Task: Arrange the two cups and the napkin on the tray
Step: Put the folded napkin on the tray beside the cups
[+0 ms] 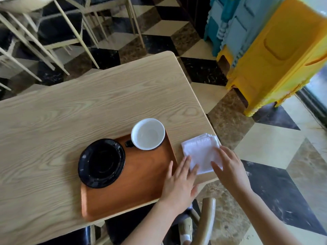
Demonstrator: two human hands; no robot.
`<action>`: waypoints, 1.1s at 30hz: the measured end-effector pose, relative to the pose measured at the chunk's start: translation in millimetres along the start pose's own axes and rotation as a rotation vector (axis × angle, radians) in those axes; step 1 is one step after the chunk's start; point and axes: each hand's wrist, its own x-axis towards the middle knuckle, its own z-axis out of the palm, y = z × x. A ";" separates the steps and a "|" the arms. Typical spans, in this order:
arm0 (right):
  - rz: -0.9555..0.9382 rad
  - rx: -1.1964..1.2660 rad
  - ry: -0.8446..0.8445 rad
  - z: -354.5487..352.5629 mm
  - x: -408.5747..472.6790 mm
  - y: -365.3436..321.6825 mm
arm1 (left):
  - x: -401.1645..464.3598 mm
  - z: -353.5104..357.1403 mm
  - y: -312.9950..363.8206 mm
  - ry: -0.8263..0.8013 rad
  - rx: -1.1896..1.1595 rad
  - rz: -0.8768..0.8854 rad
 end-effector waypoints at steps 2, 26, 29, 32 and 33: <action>0.043 0.063 0.037 -1.2 6.5 -6.7 | -1.5 2.5 0.0 0.002 0.002 0.005; 0.233 0.795 -0.197 -26.2 11.1 -69.6 | -42.1 -3.6 -28.9 0.545 -0.354 -0.065; 0.276 0.806 -0.285 -5.5 4.9 -77.3 | -60.4 0.6 -46.3 0.515 -0.348 -0.035; 0.253 0.741 -0.326 15.6 0.0 -86.8 | -75.6 7.0 -60.2 0.445 -0.338 -0.049; 0.232 0.702 -0.329 22.0 -1.0 -89.5 | -79.5 9.0 -63.8 0.417 -0.336 -0.064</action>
